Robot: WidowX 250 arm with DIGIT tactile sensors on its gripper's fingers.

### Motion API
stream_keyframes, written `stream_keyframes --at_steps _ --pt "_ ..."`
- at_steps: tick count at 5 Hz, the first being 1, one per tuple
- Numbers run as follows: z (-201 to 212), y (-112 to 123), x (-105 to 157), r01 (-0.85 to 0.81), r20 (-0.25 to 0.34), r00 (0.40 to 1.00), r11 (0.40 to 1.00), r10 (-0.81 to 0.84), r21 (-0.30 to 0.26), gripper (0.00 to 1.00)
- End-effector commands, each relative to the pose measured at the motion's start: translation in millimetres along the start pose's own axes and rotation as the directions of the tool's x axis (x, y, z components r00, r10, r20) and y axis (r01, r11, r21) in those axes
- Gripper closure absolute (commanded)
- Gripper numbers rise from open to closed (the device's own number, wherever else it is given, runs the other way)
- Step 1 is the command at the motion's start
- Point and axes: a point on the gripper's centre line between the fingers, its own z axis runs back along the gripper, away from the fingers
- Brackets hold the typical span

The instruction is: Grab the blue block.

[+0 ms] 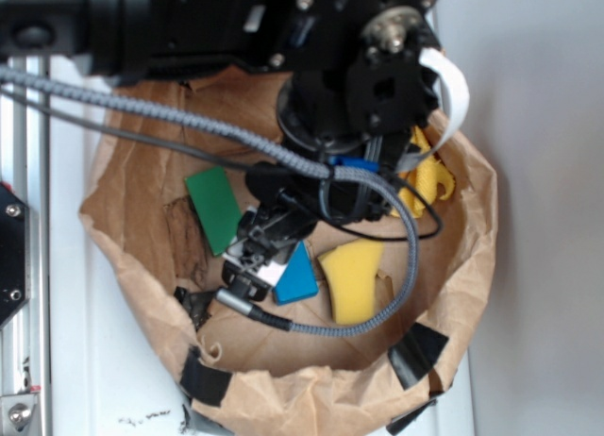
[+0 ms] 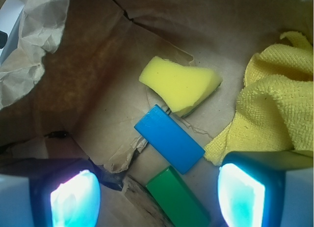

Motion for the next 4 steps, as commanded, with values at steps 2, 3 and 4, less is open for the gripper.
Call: stream_keyframes --at_steps 2,3,4 --pt "-57 16 10 0.127 0.044 0.991 0.992 -0.126 -0.013 0.0" --pt "-70 8 2 0.178 0.048 0.983 0.984 -0.177 -0.027 0.0" --pt "-87 -5 -8 0.22 0.116 0.969 0.976 -0.219 0.009 0.0"
